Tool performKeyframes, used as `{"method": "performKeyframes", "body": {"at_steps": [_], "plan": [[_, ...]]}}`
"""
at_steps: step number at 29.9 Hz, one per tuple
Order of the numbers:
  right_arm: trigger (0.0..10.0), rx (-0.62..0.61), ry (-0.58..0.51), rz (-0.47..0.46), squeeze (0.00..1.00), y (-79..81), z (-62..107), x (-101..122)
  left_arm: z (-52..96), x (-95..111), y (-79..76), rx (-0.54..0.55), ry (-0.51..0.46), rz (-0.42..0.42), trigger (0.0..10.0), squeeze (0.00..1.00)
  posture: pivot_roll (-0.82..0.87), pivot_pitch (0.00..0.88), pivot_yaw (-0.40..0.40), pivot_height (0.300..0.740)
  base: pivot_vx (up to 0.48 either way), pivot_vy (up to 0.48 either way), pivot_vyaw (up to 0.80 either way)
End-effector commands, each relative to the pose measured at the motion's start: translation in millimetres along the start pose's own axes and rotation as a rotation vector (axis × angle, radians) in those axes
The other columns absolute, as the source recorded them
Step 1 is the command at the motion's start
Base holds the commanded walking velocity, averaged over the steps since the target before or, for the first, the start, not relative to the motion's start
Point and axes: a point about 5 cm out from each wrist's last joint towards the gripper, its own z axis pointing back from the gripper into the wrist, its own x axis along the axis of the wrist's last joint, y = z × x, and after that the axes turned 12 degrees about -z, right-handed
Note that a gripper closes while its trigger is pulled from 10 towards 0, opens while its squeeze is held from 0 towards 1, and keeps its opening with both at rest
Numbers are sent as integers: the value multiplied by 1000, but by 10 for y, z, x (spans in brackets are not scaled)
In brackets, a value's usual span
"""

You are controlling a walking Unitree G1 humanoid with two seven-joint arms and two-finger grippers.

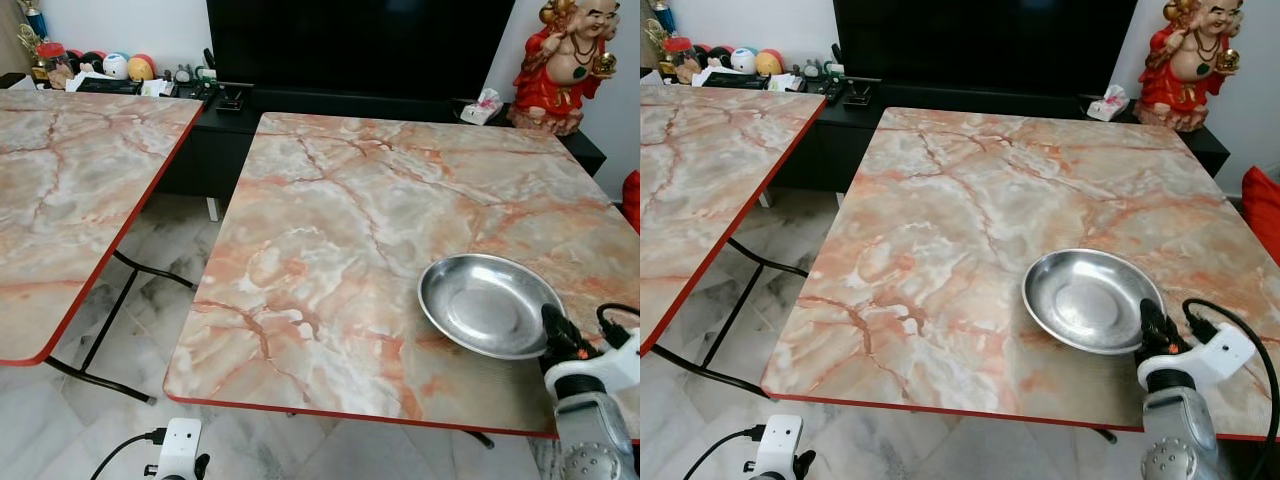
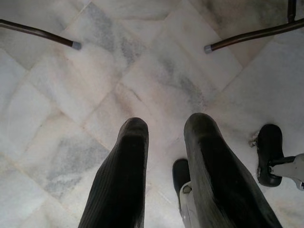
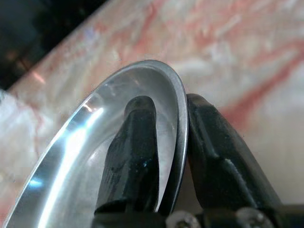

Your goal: Setting the table

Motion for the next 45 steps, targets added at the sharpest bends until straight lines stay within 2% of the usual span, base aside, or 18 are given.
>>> {"method": "performKeyframes", "body": {"at_steps": [1,8,9,10,15,19,27,28,29,32,33,36,37,41,42,43,45], "plan": [[10000,32,6,31,0,60,-1,33,9,-40,-5,-5,15,-16,10000,0,4,0,-46,740,0,0,0],[10000,3,56,89,0,23,11,-78,8,-36,-27,-8,15,-15,10000,0,4,0,-52,740,0,0,0],[10000,4,55,87,376,24,12,-81,7,-34,-28,-8,15,-15,10000,0,3,0,-51,740,0,0,0],[10000,14,54,72,1000,33,12,-82,6,-30,-32,-9,13,-14,10000,0,3,0,-51,740,0,0,0],[10000,-2,44,96,1000,7,10,-44,5,-27,-36,-10,13,-14,10000,0,1,0,-51,740,0,0,0],[10000,-24,-20,122,1000,-17,8,61,5,-27,-36,-9,14,-13,10000,0,1,0,-53,740,0,0,0],[10000,-43,-34,161,1000,-38,14,108,5,-28,-47,-12,15,-10,10000,0,1,0,-53,740,0,0,0],[10000,-37,-37,166,800,-34,17,116,5,-28,-47,-13,14,-10,10000,0,1,0,-53,740,0,0,0],[10000,-32,-60,169,0,-23,20,142,4,-26,-46,-12,14,-10,10000,0,2,0,-52,740,0,0,0],[10000,-26,-107,166,0,-6,25,195,3,-24,-44,-12,14,-9,10000,0,1,0,-52,740,0,0,0],[10000,-25,-201,195,0,27,31,300,3,-21,-42,-11,13,-9,10000,0,0,0,-50,740,0,0,0],[10000,-30,-297,239,0,74,47,390,2,-19,-38,-11,12,-9,10000,0,-2,0,-49,740,0,0,0],[10000,2,-325,279,0,161,63,378,2,-15,-35,-12,8,-11,10000,0,-2,0,-48,740,0,0,0],[10000,25,-334,386,0,196,66,401,3,-12,-27,-12,4,-12,10000,0,-6,0,-43,740,0,0,0],[10000,56,-320,477,0,261,58,337,2,-13,-25,-12,5,-16,10000,0,-4,0,-39,740,0,0,0],[10000,85,-312,527,0,321,53,264,3,-14,-23,-12,6,-20,10000,0,-4,0,-38,740,0,0,0],[10000,137,-292,497,0,448,29,91,3,-15,-23,-13,5,-23,10000,0,0,0,-35,740,0,0,0]]}}
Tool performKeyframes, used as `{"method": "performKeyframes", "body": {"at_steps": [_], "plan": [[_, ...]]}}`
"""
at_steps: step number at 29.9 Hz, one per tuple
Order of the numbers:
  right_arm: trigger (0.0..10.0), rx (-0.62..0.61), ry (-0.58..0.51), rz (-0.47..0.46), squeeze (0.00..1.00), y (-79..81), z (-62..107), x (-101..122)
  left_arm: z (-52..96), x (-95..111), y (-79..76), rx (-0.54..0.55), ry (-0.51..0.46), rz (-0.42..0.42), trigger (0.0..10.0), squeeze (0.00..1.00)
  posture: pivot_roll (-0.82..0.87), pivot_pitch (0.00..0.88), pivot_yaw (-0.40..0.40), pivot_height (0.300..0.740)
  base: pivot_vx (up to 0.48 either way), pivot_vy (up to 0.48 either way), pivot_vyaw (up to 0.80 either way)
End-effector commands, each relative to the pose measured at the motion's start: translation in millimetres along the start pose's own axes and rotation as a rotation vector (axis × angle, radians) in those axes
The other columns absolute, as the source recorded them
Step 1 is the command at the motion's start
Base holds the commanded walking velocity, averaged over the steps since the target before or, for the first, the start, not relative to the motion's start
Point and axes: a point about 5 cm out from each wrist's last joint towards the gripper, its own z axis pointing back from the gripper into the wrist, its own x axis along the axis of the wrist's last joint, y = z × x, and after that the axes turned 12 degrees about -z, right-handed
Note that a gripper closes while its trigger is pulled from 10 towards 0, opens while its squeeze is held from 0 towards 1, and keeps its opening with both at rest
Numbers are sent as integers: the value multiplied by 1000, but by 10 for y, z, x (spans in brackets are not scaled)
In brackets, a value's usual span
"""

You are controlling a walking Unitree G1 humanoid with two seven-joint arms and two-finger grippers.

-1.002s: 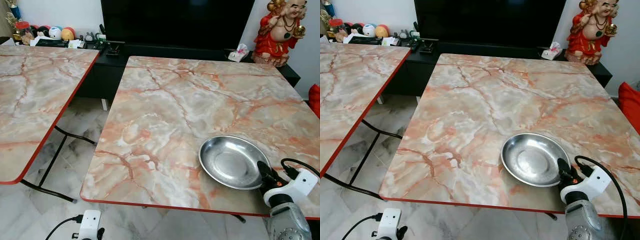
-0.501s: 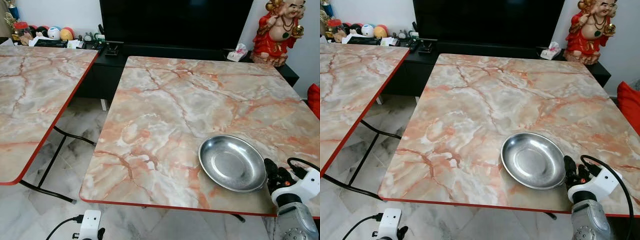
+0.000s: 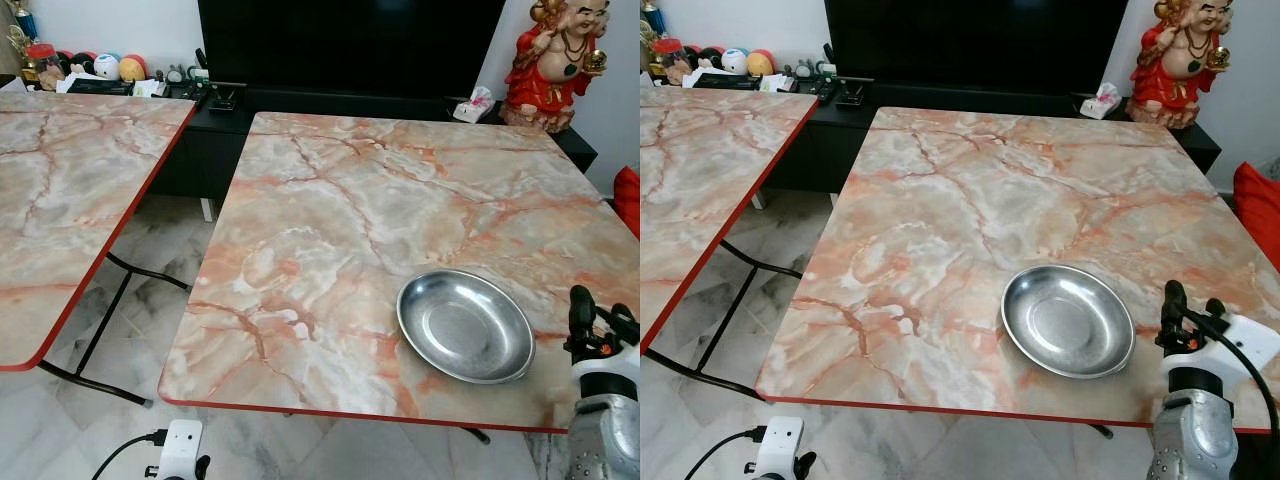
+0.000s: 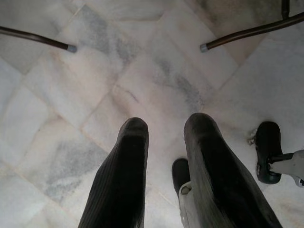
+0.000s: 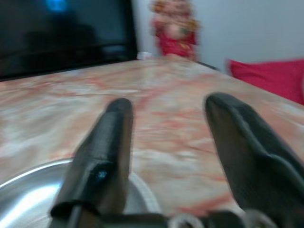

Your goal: Setting the table

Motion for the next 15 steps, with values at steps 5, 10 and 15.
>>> {"method": "performKeyframes", "body": {"at_steps": [5,10,15], "plan": [[10000,87,35,9,0,260,-48,-172,6,-20,-14,-3,2,-7,10000,0,9,0,-36,740,0,0,0],[10000,91,38,26,0,303,-97,-213,9,-32,-15,2,7,5,10000,0,17,0,-31,740,0,0,0],[10000,96,30,39,0,328,-107,-234,10,-38,-3,0,9,0,10000,0,17,0,-24,740,0,184,0]]}}
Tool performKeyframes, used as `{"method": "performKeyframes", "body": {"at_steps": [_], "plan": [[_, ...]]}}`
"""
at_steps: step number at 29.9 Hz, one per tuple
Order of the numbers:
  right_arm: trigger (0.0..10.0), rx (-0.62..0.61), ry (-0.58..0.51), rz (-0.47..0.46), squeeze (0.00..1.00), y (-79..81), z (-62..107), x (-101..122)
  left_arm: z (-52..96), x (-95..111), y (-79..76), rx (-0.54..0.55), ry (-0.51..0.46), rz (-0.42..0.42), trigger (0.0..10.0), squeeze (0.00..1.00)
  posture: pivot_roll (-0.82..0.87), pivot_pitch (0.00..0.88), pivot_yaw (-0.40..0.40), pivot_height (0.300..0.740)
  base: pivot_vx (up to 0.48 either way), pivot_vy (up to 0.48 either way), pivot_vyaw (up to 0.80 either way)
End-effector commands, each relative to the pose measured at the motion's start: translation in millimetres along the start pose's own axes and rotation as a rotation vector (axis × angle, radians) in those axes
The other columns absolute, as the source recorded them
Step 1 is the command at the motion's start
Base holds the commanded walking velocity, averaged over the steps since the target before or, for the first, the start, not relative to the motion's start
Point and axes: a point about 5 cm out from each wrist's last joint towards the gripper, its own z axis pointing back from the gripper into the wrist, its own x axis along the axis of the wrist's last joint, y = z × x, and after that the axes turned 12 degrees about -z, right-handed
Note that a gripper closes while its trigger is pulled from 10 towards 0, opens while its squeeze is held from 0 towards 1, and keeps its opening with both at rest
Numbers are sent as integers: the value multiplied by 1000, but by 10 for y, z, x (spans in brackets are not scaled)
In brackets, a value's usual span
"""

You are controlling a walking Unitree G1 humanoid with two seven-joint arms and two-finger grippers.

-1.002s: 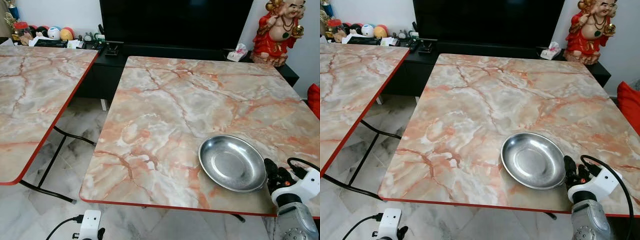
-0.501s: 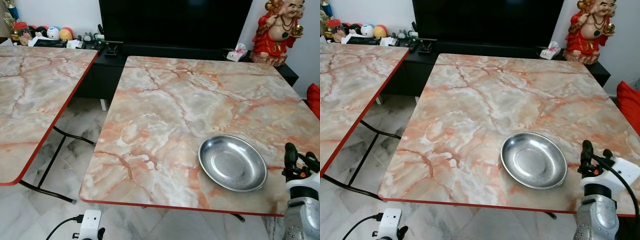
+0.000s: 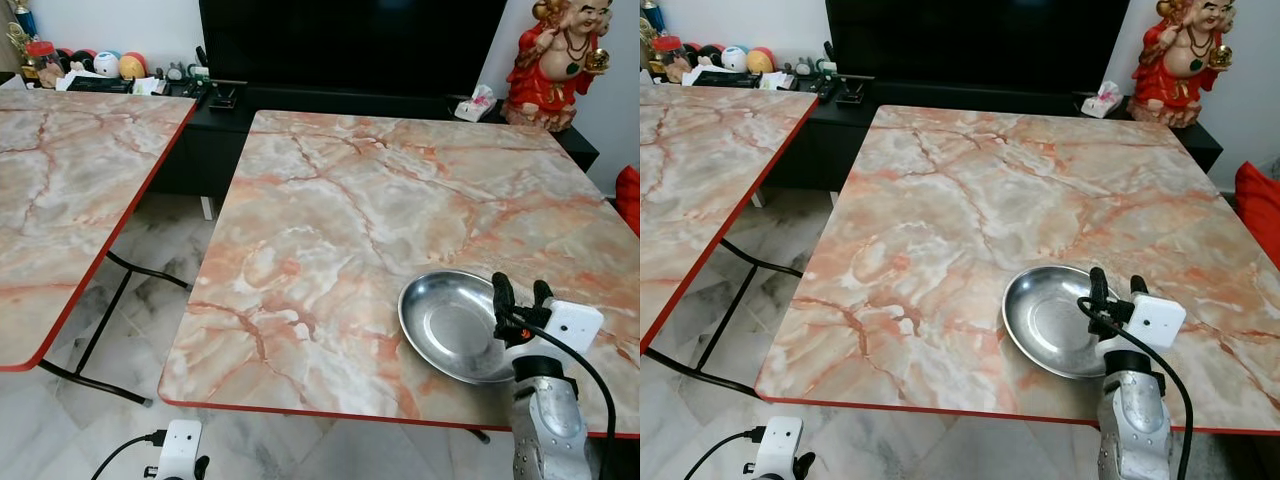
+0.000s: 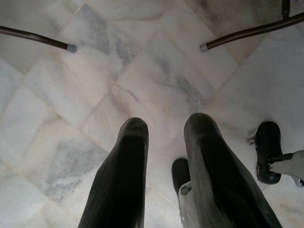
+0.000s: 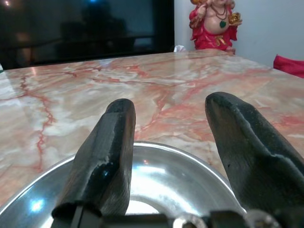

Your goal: Setting the table

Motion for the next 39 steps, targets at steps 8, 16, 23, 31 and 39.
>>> {"method": "performKeyframes", "body": {"at_steps": [8,16,23,31,39], "plan": [[10000,11,-29,40,0,8,-38,35,12,-41,3,-5,7,-8,10000,0,13,0,-21,740,0,300,0],[10000,41,-47,62,0,52,-99,95,9,-47,31,-1,20,1,10000,0,22,0,-30,740,0,323,105],[10000,45,-51,41,0,90,-138,95,19,-88,8,4,34,13,10000,0,33,0,-40,740,0,332,182],[10000,51,-56,29,0,105,-203,116,26,-103,-46,4,34,26,10000,0,42,0,-57,740,0,333,0],[10000,61,-68,15,0,148,-243,136,4,-19,-19,13,8,31,10000,0,43,0,-56,740,0,329,0]]}}
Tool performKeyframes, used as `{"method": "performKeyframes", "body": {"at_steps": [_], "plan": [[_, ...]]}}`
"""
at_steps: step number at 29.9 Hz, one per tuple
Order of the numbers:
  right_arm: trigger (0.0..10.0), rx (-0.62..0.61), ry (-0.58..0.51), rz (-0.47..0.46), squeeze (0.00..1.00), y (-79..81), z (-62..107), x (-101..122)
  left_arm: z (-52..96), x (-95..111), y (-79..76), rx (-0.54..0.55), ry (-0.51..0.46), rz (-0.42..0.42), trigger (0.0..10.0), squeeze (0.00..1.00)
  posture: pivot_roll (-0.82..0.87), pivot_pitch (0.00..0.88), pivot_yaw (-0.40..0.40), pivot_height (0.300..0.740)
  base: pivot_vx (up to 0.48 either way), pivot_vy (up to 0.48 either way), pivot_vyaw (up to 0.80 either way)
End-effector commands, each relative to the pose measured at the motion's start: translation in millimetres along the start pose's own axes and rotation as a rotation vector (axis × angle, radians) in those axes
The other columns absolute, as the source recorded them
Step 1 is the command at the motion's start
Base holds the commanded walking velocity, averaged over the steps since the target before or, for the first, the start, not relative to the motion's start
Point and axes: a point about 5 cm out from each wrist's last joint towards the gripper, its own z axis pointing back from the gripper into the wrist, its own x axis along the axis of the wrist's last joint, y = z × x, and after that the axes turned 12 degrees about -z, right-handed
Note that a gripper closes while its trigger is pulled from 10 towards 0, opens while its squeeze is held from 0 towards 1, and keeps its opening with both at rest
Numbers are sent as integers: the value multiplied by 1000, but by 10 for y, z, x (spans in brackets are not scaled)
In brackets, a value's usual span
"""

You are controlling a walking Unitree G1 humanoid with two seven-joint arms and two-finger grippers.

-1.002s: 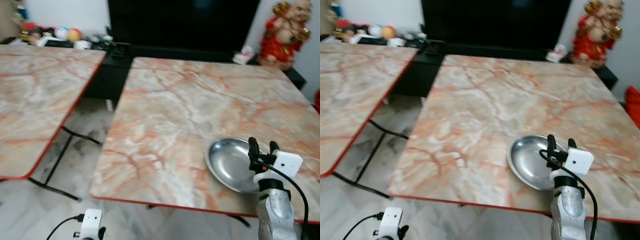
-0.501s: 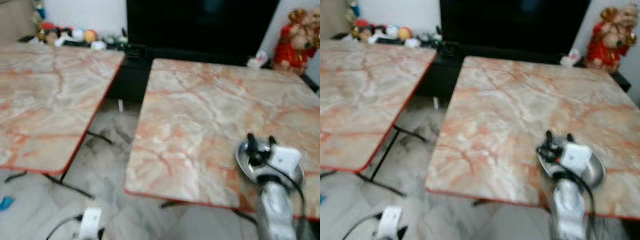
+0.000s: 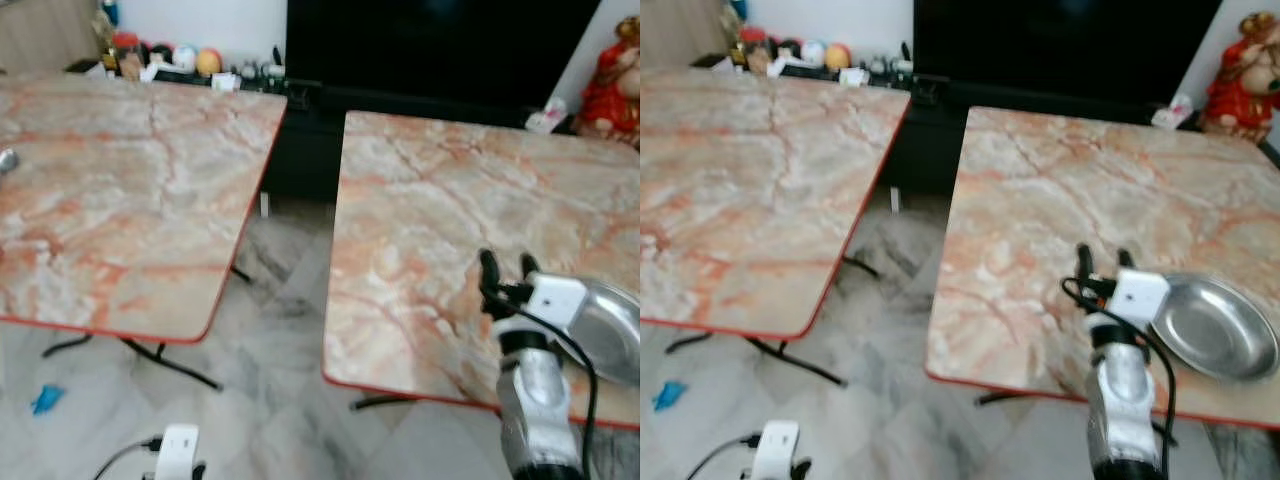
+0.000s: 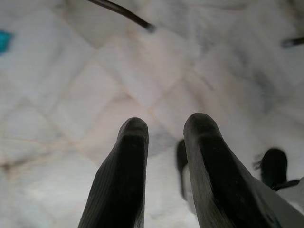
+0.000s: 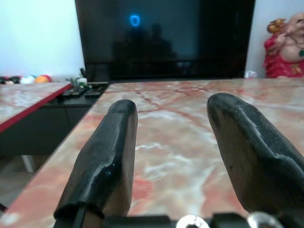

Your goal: Setting the table

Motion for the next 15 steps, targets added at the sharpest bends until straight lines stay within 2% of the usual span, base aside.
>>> {"method": "performKeyframes", "body": {"at_steps": [1,15], "plan": [[10000,-27,7,1,0,-87,32,-5,1,1,-54,-9,0,8,10000,0,43,0,-56,740,0,334,0],[10000,-15,18,8,0,-45,28,-44,-14,78,37,18,-32,8,10000,0,62,0,-47,740,0,480,0]]}}
